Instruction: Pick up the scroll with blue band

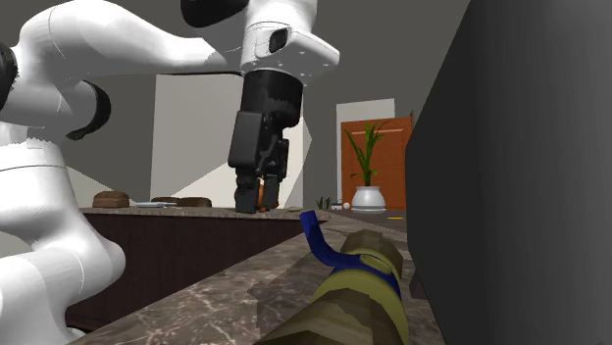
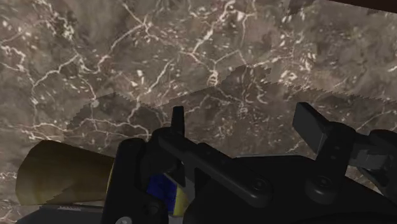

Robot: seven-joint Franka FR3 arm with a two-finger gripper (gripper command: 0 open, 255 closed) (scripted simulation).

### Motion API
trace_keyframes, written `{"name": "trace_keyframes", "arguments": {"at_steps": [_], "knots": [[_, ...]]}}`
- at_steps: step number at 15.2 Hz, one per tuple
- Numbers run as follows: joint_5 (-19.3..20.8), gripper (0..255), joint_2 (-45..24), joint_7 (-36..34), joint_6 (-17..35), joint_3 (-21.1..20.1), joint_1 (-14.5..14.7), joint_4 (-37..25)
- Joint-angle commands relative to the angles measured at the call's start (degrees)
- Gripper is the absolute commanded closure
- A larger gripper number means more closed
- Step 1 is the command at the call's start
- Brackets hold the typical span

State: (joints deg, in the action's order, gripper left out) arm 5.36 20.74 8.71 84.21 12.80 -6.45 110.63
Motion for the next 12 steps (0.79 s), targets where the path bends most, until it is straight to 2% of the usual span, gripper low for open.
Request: {"name": "trace_keyframes", "arguments": {"at_steps": [1, 8, 12], "knots": [[-0.2, 0, -3.8, 1.7, -0.7, 1.6, -0.5, -5.1], [-2.7, 0, -15.7, 7.5, -3.2, 6.6, -2.9, -21.3], [-2.3, 0, -14.5, 7.1, 0.2, 6.4, -2.8, -16.8]]}}
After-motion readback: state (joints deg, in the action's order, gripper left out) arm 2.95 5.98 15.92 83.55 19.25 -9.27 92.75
